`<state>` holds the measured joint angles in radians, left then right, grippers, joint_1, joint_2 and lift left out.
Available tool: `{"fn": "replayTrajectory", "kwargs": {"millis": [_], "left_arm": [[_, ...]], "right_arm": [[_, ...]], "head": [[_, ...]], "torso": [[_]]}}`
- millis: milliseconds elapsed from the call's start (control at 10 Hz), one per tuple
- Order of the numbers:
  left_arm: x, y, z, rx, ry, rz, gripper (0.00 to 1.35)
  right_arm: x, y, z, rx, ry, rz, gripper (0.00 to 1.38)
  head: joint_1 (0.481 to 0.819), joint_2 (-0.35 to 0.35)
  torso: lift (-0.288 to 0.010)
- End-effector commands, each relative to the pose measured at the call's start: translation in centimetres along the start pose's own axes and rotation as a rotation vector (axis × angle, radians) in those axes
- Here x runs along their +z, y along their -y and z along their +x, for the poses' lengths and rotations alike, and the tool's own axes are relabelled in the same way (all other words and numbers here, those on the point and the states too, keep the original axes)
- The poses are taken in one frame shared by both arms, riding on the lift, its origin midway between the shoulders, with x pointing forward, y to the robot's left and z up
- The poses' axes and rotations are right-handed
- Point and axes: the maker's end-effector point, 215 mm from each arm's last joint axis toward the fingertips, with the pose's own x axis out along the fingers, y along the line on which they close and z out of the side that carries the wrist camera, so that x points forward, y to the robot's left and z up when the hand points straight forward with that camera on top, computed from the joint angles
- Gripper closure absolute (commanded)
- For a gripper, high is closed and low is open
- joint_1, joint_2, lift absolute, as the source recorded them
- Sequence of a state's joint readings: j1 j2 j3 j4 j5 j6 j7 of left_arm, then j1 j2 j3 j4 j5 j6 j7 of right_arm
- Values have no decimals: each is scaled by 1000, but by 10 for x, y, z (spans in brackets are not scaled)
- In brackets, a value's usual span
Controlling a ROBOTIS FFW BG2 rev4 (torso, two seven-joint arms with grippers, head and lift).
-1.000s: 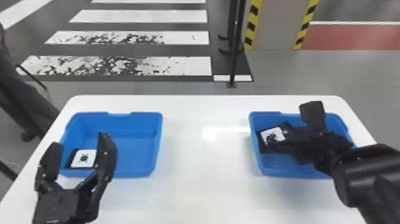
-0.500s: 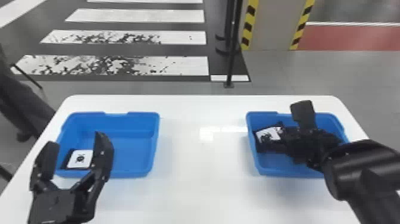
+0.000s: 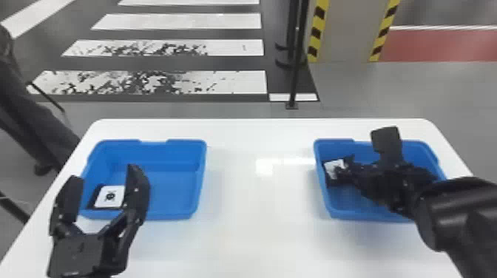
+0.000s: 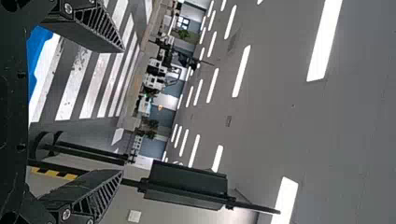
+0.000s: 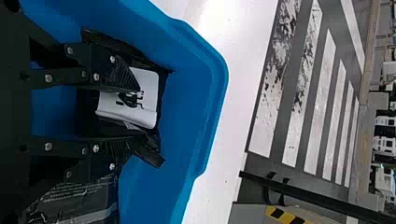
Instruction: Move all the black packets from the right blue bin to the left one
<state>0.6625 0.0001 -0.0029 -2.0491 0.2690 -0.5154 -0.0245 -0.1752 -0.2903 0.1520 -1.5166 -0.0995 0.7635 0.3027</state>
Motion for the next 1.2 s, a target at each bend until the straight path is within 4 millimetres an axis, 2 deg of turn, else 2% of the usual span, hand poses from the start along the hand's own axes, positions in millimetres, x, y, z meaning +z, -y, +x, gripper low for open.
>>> {"fn": "replayTrajectory", "kwargs": {"millis": [0,200,600,900,1100], "left_arm": [[-2,-1,-1,0,-3,3,111],[0,0,0,0,2,2,111],[6,-2,-1,4,20,6,113],[8,0,0,0,29,6,111],[9,3,1,-6,35,5,111]], "right_arm": [[-1,3,-5,0,13,28,1171],[0,17,-25,-38,54,64,1184],[24,69,-107,-169,215,122,1184],[62,59,-120,-103,343,175,1184],[84,39,-120,-16,420,237,1184]], "head": [[695,27],[695,22],[695,-39],[695,-66],[695,-51]], "torso": [[-140],[-140],[-140],[-140],[-140]]}}
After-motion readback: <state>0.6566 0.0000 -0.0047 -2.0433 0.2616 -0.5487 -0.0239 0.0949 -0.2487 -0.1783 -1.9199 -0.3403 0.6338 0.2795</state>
